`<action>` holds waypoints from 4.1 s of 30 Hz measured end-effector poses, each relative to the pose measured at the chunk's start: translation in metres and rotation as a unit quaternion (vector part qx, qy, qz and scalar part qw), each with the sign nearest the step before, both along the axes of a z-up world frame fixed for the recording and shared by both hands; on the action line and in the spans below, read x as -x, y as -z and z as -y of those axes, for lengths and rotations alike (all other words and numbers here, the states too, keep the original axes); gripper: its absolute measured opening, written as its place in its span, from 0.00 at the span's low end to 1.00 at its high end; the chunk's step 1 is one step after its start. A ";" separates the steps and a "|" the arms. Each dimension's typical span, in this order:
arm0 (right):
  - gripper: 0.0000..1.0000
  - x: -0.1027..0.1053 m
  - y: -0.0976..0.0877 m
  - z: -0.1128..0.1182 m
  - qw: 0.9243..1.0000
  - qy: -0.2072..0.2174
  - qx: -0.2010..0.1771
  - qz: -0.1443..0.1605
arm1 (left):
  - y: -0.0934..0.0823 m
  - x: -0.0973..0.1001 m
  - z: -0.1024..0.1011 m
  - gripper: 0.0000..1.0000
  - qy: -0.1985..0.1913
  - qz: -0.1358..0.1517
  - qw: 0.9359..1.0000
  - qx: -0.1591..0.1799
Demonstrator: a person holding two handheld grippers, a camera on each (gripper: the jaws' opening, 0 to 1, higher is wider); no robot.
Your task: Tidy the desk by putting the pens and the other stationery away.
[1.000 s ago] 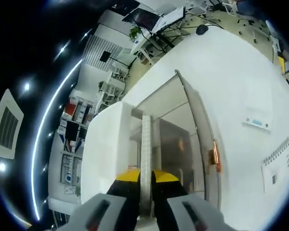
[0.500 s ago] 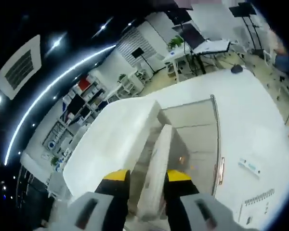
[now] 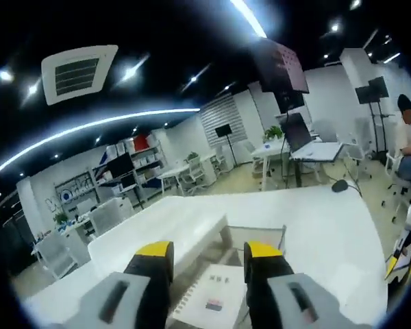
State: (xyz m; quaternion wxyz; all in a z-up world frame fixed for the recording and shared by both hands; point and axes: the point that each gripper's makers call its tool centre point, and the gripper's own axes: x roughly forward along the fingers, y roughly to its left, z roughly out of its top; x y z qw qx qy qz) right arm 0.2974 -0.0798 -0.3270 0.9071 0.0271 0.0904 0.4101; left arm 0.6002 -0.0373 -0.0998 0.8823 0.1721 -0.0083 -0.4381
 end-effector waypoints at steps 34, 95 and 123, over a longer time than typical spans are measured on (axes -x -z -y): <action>0.45 0.011 -0.008 -0.008 1.000 0.001 -0.027 0.003 | 0.090 0.195 -0.057 0.49 0.048 -0.013 0.997 0.063; 0.51 -0.006 0.008 0.001 0.999 0.033 0.003 0.012 | 0.234 0.291 -0.190 0.56 -0.062 -0.074 0.986 0.138; 0.39 -0.050 0.007 -0.032 0.997 0.011 0.066 0.028 | 0.231 0.307 -0.200 0.57 -0.055 -0.071 0.986 0.140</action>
